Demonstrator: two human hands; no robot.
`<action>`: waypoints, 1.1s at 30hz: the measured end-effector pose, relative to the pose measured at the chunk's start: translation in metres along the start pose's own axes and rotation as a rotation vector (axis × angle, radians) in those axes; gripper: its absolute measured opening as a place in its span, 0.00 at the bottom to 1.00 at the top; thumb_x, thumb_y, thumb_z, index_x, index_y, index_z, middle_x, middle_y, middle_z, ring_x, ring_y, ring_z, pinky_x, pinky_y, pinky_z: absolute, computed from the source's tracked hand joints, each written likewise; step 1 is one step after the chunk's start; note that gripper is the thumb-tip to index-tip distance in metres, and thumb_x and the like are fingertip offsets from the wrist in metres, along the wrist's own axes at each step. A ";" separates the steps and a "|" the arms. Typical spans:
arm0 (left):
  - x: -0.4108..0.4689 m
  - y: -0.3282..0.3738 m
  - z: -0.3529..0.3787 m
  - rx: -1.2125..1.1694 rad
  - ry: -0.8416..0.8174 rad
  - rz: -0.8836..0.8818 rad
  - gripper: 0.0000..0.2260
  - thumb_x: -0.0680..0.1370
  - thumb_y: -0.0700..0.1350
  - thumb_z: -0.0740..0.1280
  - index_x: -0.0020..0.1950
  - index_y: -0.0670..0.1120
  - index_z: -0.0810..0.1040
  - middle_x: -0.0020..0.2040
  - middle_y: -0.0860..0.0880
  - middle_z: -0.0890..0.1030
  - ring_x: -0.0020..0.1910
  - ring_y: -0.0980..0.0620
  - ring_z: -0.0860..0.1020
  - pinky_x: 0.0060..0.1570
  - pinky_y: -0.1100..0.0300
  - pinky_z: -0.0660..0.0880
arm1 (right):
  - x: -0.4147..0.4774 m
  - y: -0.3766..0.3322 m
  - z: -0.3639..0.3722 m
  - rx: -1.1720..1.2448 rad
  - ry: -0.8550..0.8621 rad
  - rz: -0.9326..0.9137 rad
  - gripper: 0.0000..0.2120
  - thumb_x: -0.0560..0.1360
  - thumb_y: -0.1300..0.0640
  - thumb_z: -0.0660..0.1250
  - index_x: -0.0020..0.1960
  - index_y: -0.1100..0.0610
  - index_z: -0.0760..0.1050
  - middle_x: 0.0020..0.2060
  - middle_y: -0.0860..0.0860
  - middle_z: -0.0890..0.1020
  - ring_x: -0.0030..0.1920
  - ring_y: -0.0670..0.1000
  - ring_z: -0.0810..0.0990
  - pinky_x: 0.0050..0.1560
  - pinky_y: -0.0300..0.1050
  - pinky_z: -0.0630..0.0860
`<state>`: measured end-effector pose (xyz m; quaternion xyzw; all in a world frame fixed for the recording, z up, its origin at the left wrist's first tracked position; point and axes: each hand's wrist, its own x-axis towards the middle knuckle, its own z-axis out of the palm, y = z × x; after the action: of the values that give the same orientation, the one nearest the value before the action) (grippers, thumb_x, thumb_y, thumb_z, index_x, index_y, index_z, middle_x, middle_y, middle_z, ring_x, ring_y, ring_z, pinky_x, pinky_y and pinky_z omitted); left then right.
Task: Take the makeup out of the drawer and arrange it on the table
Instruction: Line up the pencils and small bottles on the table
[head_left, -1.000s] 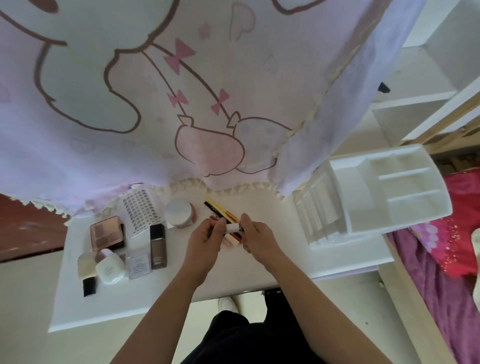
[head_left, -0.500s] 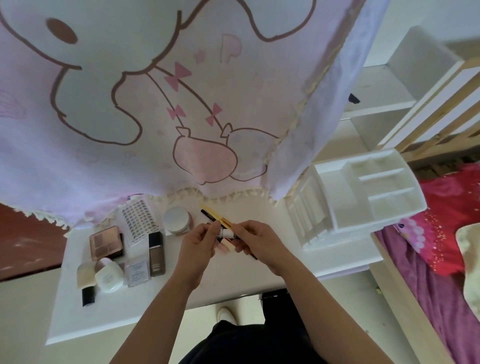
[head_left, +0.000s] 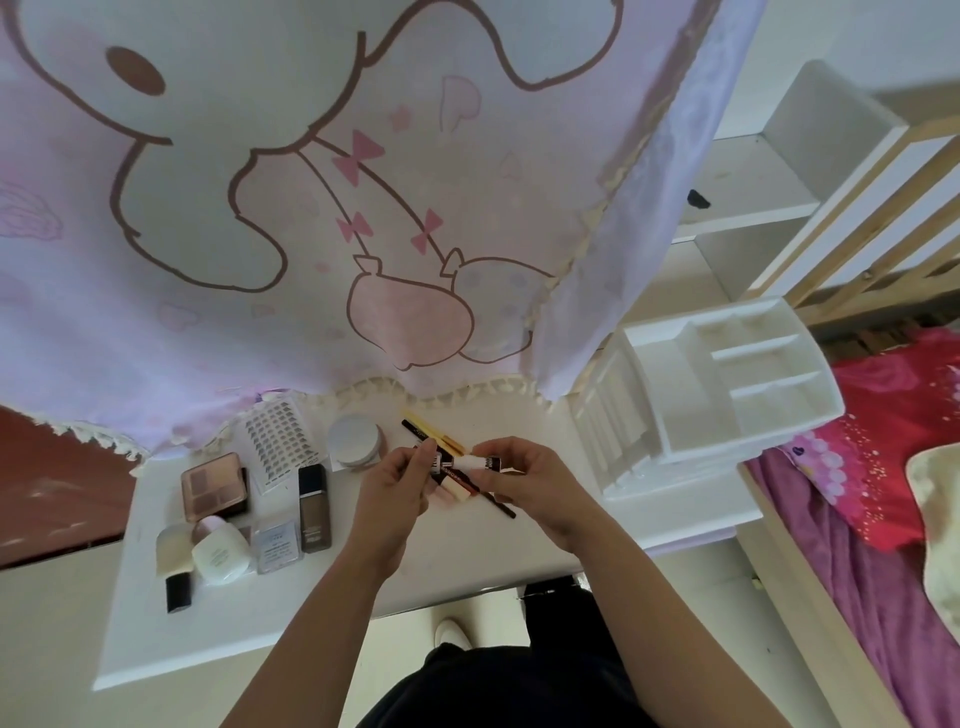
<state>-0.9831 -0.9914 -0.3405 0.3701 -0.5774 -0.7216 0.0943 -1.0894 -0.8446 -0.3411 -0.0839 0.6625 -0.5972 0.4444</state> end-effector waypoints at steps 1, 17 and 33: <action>0.000 0.001 0.000 0.001 -0.003 0.000 0.13 0.81 0.50 0.65 0.42 0.44 0.77 0.26 0.52 0.66 0.28 0.55 0.59 0.31 0.61 0.59 | 0.000 -0.001 -0.001 0.003 -0.004 0.000 0.13 0.73 0.57 0.77 0.56 0.52 0.82 0.47 0.54 0.82 0.42 0.49 0.80 0.48 0.40 0.78; 0.009 0.016 -0.023 -0.101 0.015 -0.024 0.15 0.81 0.52 0.65 0.49 0.39 0.76 0.30 0.50 0.62 0.29 0.54 0.57 0.29 0.64 0.60 | -0.009 -0.010 -0.030 -0.091 0.044 0.033 0.10 0.78 0.49 0.71 0.54 0.52 0.86 0.42 0.48 0.86 0.39 0.44 0.76 0.44 0.37 0.74; 0.014 -0.020 -0.006 -0.556 -0.149 -0.229 0.12 0.77 0.43 0.66 0.55 0.38 0.81 0.48 0.41 0.82 0.41 0.52 0.79 0.40 0.63 0.80 | 0.002 0.032 -0.034 0.295 0.153 0.069 0.19 0.68 0.44 0.76 0.57 0.49 0.85 0.43 0.47 0.80 0.44 0.46 0.73 0.50 0.41 0.73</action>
<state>-0.9834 -0.9977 -0.3652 0.3389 -0.3177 -0.8830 0.0674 -1.1010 -0.8129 -0.3738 0.0505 0.6021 -0.6769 0.4204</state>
